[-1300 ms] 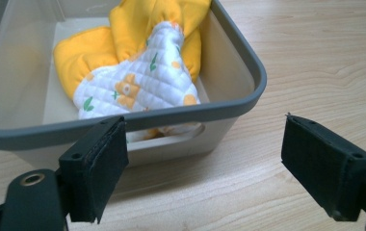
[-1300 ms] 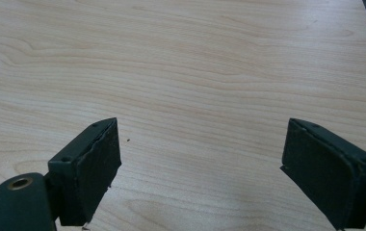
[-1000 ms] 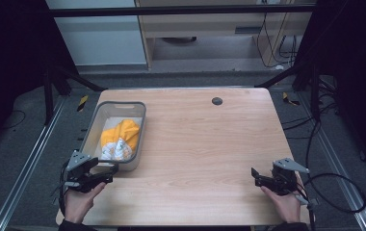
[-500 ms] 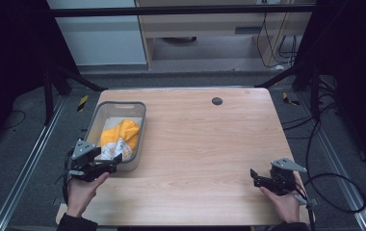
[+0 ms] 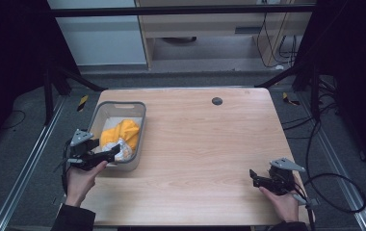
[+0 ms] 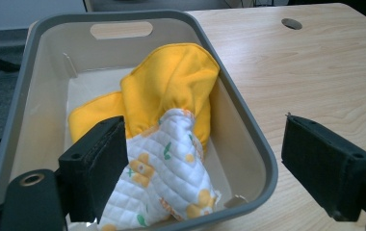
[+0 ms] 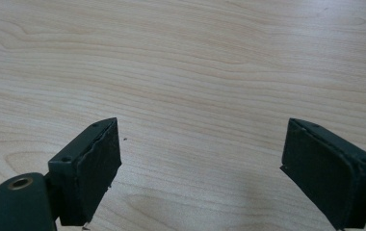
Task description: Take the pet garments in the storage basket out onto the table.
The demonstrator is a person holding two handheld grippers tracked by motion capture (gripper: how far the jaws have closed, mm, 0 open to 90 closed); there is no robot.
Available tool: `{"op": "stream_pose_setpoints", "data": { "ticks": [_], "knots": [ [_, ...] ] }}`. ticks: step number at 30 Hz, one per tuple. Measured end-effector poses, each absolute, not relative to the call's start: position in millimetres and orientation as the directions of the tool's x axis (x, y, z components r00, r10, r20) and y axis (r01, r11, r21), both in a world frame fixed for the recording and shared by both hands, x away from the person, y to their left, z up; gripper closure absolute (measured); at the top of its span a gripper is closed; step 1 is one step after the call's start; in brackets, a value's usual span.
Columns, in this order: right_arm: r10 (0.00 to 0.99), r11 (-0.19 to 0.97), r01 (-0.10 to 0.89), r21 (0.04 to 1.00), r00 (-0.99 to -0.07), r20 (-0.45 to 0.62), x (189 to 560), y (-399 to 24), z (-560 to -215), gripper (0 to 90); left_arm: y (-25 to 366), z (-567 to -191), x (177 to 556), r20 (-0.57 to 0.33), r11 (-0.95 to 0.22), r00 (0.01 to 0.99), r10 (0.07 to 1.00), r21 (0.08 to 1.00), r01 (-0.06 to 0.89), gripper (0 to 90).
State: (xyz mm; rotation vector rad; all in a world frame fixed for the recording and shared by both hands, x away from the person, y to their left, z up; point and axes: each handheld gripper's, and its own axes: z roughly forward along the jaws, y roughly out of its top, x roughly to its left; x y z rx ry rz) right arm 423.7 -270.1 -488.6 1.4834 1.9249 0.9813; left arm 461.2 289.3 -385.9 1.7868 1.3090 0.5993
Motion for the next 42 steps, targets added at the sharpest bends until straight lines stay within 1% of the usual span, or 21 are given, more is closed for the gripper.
{"op": "stream_pose_setpoints", "data": {
  "ticks": [14,29,36,42],
  "knots": [
    [0.961,0.147,0.596,0.79,-0.276,0.03,424.5,-268.8,-489.6,13.9,281.7,-399.2,491.5,-0.059,-0.162,0.338,0.939,0.791,0.59,16.4],
    [0.959,0.153,0.605,0.781,-0.282,0.031,424.7,-268.4,-490.0,14.0,280.1,-411.8,516.7,-0.065,-0.174,0.33,0.942,0.744,0.645,19.4],
    [0.958,0.16,0.606,0.779,-0.285,0.025,424.9,-268.0,-490.6,14.0,278.5,-415.8,525.1,-0.056,-0.198,0.338,0.94,0.714,0.671,22.0],
    [0.957,0.164,0.61,0.776,-0.288,0.024,425.4,-267.7,-491.2,14.1,278.2,-416.9,529.8,-0.048,-0.223,0.349,0.936,0.688,0.69,26.4]
  ]
}}
